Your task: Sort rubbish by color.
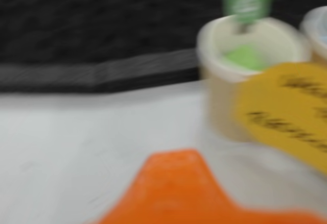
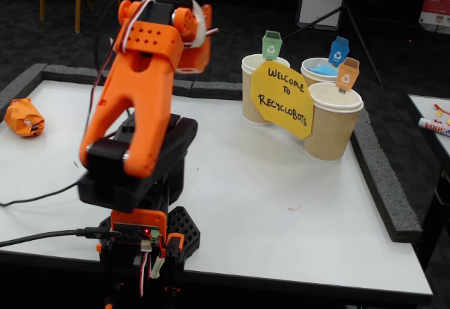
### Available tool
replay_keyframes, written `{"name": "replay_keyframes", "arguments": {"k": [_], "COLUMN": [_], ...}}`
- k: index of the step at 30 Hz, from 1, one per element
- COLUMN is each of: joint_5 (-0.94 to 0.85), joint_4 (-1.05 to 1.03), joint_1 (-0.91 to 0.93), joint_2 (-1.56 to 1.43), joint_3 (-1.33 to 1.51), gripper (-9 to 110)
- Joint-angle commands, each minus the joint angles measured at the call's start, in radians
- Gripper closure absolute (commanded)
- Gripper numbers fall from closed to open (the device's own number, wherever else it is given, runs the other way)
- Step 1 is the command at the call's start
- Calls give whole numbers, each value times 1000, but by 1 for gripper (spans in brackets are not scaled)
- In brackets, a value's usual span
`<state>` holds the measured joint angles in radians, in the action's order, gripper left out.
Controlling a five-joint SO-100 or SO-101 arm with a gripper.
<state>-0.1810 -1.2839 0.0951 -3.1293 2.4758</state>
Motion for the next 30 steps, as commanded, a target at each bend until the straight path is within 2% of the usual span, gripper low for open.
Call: {"name": "replay_keyframes", "arguments": {"k": [1, 15, 30], "joint_5": [-21, -21, -21], "joint_4": [23, 26, 80], "joint_1": [-195, -718, -865], "joint_2": [-8, -8, -8], "joint_3": [6, 103, 173], "gripper": [101, 101, 101]}}
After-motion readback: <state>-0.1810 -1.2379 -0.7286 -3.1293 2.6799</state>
